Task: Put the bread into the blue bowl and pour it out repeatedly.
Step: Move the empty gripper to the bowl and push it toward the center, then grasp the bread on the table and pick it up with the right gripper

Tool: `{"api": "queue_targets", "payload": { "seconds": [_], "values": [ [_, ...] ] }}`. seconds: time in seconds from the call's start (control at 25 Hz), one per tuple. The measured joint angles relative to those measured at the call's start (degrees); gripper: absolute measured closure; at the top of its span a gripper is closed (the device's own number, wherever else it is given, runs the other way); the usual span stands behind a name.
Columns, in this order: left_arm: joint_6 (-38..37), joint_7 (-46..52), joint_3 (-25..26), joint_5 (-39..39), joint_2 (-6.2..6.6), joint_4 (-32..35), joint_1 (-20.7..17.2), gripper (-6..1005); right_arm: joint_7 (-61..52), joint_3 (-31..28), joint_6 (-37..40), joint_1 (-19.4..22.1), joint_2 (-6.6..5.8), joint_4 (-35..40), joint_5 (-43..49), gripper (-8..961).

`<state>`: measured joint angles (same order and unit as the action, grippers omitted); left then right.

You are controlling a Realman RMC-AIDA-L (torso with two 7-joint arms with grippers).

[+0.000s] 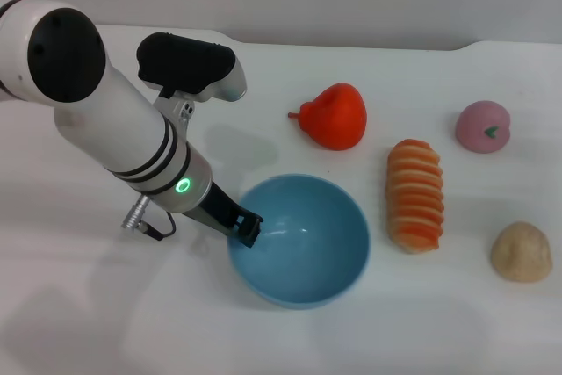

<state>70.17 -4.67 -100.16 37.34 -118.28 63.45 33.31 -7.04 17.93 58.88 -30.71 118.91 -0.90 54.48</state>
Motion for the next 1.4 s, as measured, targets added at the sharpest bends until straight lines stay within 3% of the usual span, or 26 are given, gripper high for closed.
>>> {"api": "queue_targets", "payload": {
  "seconds": [0.32, 0.52, 0.84, 0.96, 1.2, 1.4],
  "values": [
    [0.0, 0.0, 0.0, 2.5, 0.25, 0.0, 0.5, 987, 0.0, 0.0, 0.0, -0.1, 0.0, 0.4, 0.0, 551],
    [0.0, 0.1, 0.6, 2.8, 0.21, 0.0, 0.6, 998, -6.4, 0.0, 0.0, -0.4, 0.0, 0.5, 0.0, 551],
    [-0.5, 0.4, 5.7, 5.3, 0.16, 0.0, 0.5, 1001, -37.5, 2.7, -2.0, -0.5, -0.39, 5.8, 3.8, 551],
    [-1.5, 0.3, 6.0, 5.4, 0.26, 0.0, 0.4, 1001, -51.3, 5.7, -3.0, -0.3, -0.58, 10.8, 11.8, 551],
    [-4.6, 0.2, 6.1, 5.0, 0.31, 0.1, 0.6, 1001, -84.1, 10.2, -6.1, -0.9, -1.29, 23.3, 38.0, 551],
    [-7.3, 0.5, 6.1, 5.0, 0.39, 0.2, 0.9, 1001, -103.6, 11.9, 1.2, -1.5, -1.46, 34.9, 58.8, 551]
  ]
}}
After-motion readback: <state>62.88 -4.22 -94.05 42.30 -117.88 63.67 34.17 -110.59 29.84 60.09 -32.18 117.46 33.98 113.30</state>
